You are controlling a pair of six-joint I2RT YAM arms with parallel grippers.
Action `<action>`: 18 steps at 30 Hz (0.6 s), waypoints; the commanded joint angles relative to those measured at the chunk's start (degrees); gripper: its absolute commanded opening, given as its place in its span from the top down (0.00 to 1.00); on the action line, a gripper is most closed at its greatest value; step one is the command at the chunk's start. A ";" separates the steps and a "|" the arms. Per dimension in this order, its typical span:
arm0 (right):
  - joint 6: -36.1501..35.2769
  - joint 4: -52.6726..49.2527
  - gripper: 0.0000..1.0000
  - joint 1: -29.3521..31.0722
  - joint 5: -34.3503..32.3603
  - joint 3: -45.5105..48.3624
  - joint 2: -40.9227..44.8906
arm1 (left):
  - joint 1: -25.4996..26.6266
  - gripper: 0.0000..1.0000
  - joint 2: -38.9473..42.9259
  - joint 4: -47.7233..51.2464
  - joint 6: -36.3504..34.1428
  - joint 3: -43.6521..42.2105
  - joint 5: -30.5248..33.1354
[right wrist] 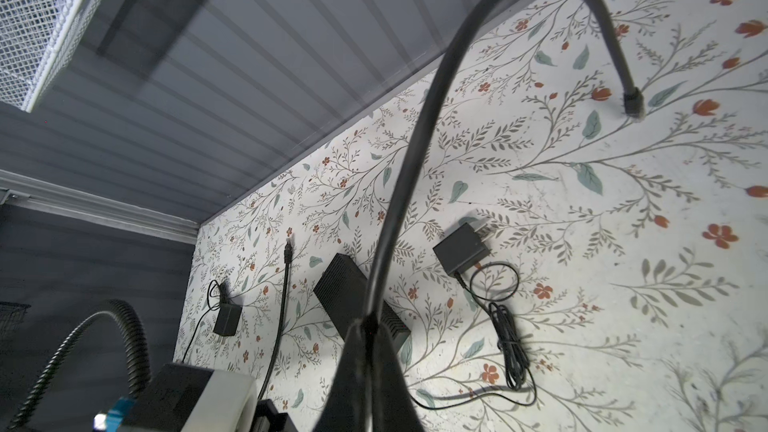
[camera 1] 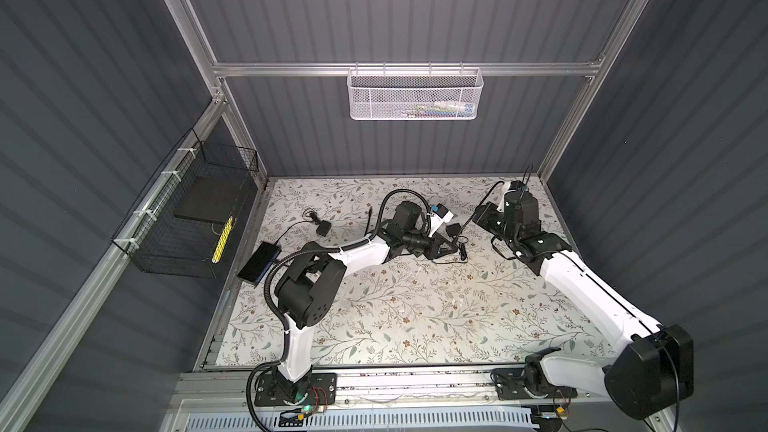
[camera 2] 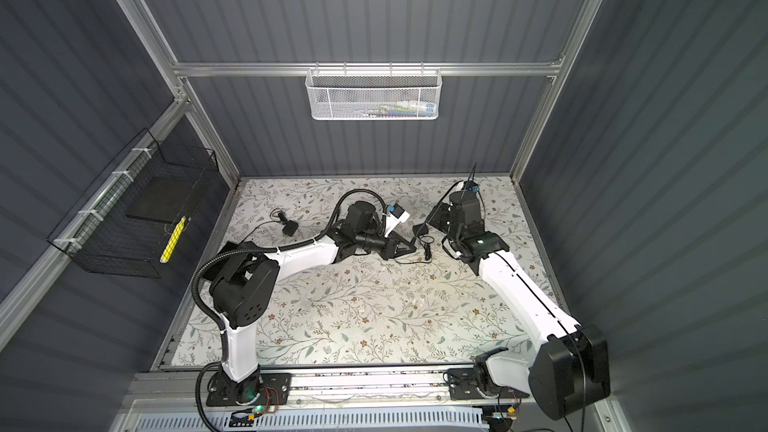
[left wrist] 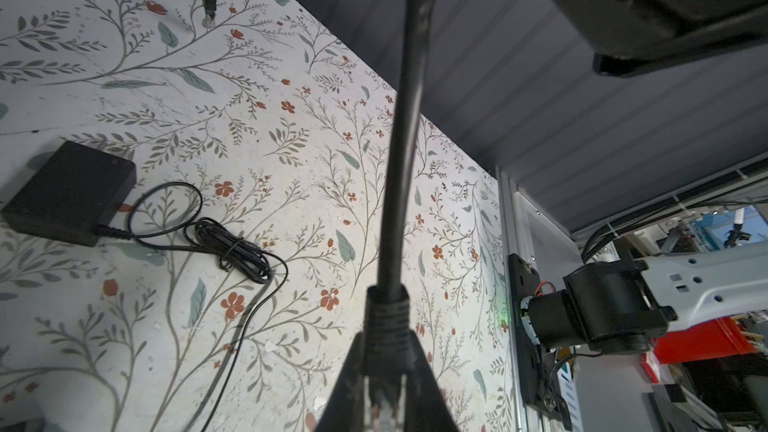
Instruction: Insert the plug into the switch port
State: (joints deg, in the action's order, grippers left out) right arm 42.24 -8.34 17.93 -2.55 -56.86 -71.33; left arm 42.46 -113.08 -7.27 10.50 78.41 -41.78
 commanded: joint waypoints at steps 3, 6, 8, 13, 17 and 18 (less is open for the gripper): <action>-1.54 -4.80 0.89 0.26 -1.89 1.66 3.30 | -0.05 0.89 0.86 13.09 -10.75 5.89 4.78; -2.68 -7.75 0.69 0.25 -0.86 1.13 3.50 | -0.10 0.89 0.66 16.96 -13.47 7.93 5.32; -5.78 -10.60 0.58 0.18 0.59 -0.51 3.06 | -0.25 0.89 0.50 19.64 -15.77 9.32 6.20; -21.50 -25.55 0.49 -0.90 4.55 -11.12 1.63 | -1.64 0.87 -0.43 29.50 -23.72 14.27 5.70; -34.58 -33.16 0.47 -1.54 10.18 -17.32 2.37 | -2.92 0.86 -0.75 39.61 -31.62 18.52 6.38; -38.34 -34.59 0.46 -1.66 12.73 -18.21 2.45 | -3.12 0.86 -0.69 41.76 -33.29 19.52 6.98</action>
State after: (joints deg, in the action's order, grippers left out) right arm 16.99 -34.22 16.64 4.34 -72.25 -69.80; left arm 40.27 -113.10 24.32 -14.46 94.89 -35.68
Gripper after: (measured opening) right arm 0.543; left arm 0.145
